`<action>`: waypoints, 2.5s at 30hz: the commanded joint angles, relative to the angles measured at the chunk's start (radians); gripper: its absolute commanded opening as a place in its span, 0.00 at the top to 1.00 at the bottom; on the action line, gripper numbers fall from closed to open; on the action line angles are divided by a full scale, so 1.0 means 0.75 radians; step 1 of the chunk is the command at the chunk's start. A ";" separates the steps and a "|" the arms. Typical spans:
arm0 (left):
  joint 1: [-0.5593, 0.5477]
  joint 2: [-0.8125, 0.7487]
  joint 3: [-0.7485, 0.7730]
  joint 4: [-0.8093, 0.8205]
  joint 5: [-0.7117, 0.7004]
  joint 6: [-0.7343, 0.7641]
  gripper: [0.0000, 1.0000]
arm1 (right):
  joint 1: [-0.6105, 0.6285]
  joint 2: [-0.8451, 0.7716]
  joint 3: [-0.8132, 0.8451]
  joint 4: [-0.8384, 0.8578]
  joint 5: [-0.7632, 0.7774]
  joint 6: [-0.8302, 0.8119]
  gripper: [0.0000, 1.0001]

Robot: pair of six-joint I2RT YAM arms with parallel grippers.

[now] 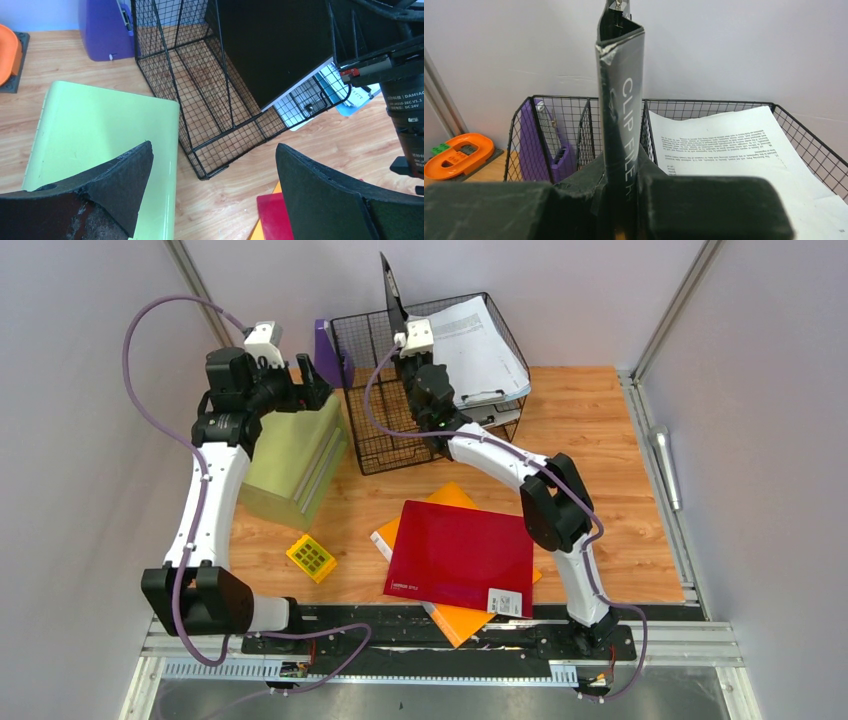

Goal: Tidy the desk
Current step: Place the folder in the storage box, then pick up the folder from the corner of the board.

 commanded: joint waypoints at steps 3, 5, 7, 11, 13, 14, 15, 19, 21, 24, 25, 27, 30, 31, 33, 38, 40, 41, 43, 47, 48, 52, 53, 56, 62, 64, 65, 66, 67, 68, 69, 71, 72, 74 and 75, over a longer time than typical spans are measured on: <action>0.001 0.027 -0.012 0.076 0.041 -0.057 0.00 | 0.002 0.011 -0.010 0.277 0.091 -0.048 1.00; 0.000 0.028 -0.014 0.076 0.042 -0.056 0.00 | 0.011 0.015 -0.028 0.287 0.097 -0.044 1.00; 0.001 0.028 -0.017 0.078 0.039 -0.052 0.00 | 0.017 0.015 -0.047 0.299 0.100 -0.041 1.00; 0.001 0.028 -0.023 0.081 0.035 -0.048 0.00 | 0.022 0.031 -0.070 0.322 0.114 -0.043 1.00; 0.001 0.029 -0.027 0.080 0.036 -0.050 0.00 | 0.025 0.047 -0.071 0.335 0.120 -0.046 1.00; 0.001 0.028 -0.031 0.081 0.037 -0.050 0.00 | 0.026 0.053 -0.072 0.344 0.115 -0.050 1.00; 0.001 0.027 -0.034 0.081 0.038 -0.050 0.00 | 0.029 0.062 -0.075 0.357 0.109 -0.057 1.00; 0.001 0.020 -0.047 0.081 0.036 -0.045 0.00 | 0.040 0.091 -0.072 0.371 0.101 -0.065 1.00; 0.000 0.015 -0.052 0.081 0.036 -0.040 0.00 | 0.048 0.100 -0.073 0.359 0.107 -0.073 1.00; 0.000 0.010 -0.054 0.077 0.033 -0.034 0.00 | 0.064 0.099 -0.090 0.339 0.119 -0.113 0.96; 0.001 0.010 -0.054 0.076 0.032 -0.032 0.00 | 0.065 0.092 -0.100 0.326 0.125 -0.121 0.90; 0.000 0.008 -0.052 0.073 0.032 -0.027 0.00 | 0.066 0.075 -0.105 0.248 0.134 -0.105 0.77; 0.001 0.003 -0.048 0.061 0.029 -0.018 0.00 | 0.062 0.042 -0.067 0.073 0.126 -0.059 0.46; 0.001 0.001 -0.047 0.057 0.027 -0.012 0.00 | 0.060 0.032 -0.034 0.000 0.113 -0.045 0.38; 0.001 -0.008 -0.043 0.036 0.024 0.001 0.00 | 0.059 -0.004 0.013 -0.114 0.069 -0.032 0.26; 0.002 -0.048 -0.047 -0.016 0.029 0.045 0.00 | 0.059 -0.144 0.032 -0.352 -0.144 -0.048 0.11; 0.002 -0.066 -0.056 -0.045 0.052 0.083 0.00 | 0.057 -0.214 0.037 -0.492 -0.245 -0.076 0.07; 0.002 -0.072 -0.058 -0.062 0.067 0.098 0.00 | 0.057 -0.253 0.039 -0.557 -0.295 -0.099 0.06; 0.002 -0.094 -0.078 -0.093 0.130 0.151 0.00 | 0.057 -0.328 0.052 -0.687 -0.400 -0.146 0.01; -0.026 -0.142 -0.149 -0.183 0.296 0.322 0.00 | 0.057 -0.489 0.096 -0.995 -0.531 -0.244 0.00; -0.052 -0.149 -0.175 -0.231 0.323 0.402 0.00 | 0.057 -0.528 0.104 -1.081 -0.564 -0.283 0.00; -0.197 -0.192 -0.273 -0.359 0.320 0.629 0.00 | 0.056 -0.716 -0.048 -1.346 -0.628 -0.439 0.00; -0.258 -0.205 -0.307 -0.373 0.295 0.686 0.00 | 0.055 -0.785 -0.135 -1.385 -0.628 -0.457 0.00; -0.395 -0.209 -0.354 -0.421 0.256 0.770 0.00 | 0.008 -0.972 -0.393 -1.607 -0.843 -0.447 0.00; -0.570 -0.045 -0.327 -0.542 0.247 0.863 0.00 | -0.241 -1.236 -0.827 -1.830 -1.279 -0.394 0.00; -0.634 0.028 -0.307 -0.586 0.228 0.892 0.00 | -0.274 -1.309 -0.969 -1.856 -1.290 -0.455 0.00; -0.658 0.051 -0.303 -0.599 0.203 0.908 0.00 | -0.281 -1.339 -1.031 -1.867 -1.298 -0.473 0.00; -0.700 0.092 -0.304 -0.602 0.189 0.914 0.00 | -0.294 -1.367 -1.084 -1.880 -1.329 -0.486 0.00; -0.721 0.108 -0.310 -0.596 0.162 0.921 0.00 | -0.300 -1.389 -1.128 -1.899 -1.358 -0.492 0.00; -0.756 0.138 -0.315 -0.589 0.131 0.921 0.00 | -0.301 -1.408 -1.161 -1.910 -1.385 -0.496 0.00; -0.770 0.148 -0.327 -0.564 0.115 0.918 0.00 | -0.303 -1.427 -1.193 -1.922 -1.416 -0.506 0.00; -0.799 0.176 -0.340 -0.512 0.073 0.904 0.00 | -0.302 -1.456 -1.236 -1.951 -1.463 -0.520 0.00; -0.800 0.192 -0.339 -0.497 0.058 0.889 0.00 | -0.292 -1.467 -1.247 -1.968 -1.474 -0.526 0.00; -0.801 0.225 -0.320 -0.468 0.030 0.878 0.00 | -0.206 -1.493 -1.284 -1.986 -1.440 -0.525 0.00; -0.802 0.253 -0.310 -0.458 0.018 0.873 0.00 | -0.153 -1.526 -1.314 -1.984 -1.415 -0.520 0.00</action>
